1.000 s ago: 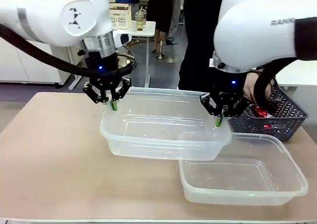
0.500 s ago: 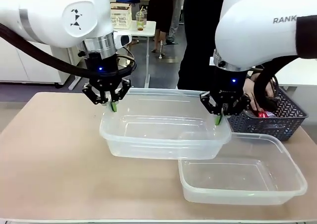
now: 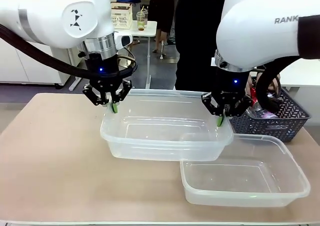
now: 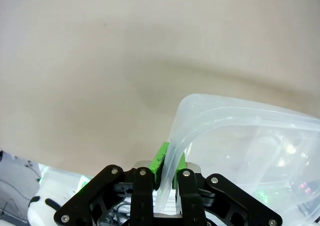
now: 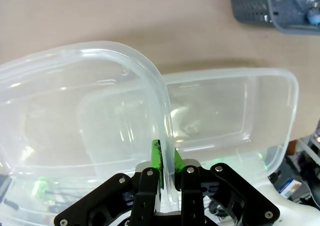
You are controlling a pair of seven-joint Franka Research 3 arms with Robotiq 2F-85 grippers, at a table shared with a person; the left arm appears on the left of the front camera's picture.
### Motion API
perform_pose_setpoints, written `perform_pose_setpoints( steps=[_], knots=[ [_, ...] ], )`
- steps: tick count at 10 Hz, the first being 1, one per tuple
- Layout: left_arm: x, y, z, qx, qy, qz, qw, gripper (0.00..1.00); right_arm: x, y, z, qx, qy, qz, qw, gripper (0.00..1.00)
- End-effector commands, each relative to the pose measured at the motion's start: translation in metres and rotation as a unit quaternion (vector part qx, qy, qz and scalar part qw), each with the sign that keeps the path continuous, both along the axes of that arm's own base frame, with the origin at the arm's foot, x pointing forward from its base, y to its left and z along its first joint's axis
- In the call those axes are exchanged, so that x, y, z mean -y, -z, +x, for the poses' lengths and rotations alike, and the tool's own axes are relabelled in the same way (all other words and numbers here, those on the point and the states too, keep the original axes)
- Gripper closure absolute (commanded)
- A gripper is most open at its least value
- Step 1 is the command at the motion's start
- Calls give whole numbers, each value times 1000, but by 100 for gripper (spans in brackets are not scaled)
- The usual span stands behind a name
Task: Sort the waste into each basket.
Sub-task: Offer the picked Organizing box to the human.
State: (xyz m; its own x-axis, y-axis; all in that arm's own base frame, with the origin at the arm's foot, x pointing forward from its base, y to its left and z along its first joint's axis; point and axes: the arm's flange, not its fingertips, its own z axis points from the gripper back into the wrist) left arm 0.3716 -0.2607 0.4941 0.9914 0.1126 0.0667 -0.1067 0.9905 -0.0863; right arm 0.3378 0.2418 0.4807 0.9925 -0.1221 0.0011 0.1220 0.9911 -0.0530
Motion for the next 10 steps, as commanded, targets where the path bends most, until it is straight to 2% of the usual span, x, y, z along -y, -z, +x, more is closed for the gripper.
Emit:
perform_pose_setpoints(
  steps=[1,10],
  knots=[
    [0,-4,0,4,-4,-5,1000,93,0,2,0,-1,0,0,1000,95],
    [0,-4,0,4,-4,-5,1000,93,0,2,0,-1,0,0,1000,95]
  ],
)
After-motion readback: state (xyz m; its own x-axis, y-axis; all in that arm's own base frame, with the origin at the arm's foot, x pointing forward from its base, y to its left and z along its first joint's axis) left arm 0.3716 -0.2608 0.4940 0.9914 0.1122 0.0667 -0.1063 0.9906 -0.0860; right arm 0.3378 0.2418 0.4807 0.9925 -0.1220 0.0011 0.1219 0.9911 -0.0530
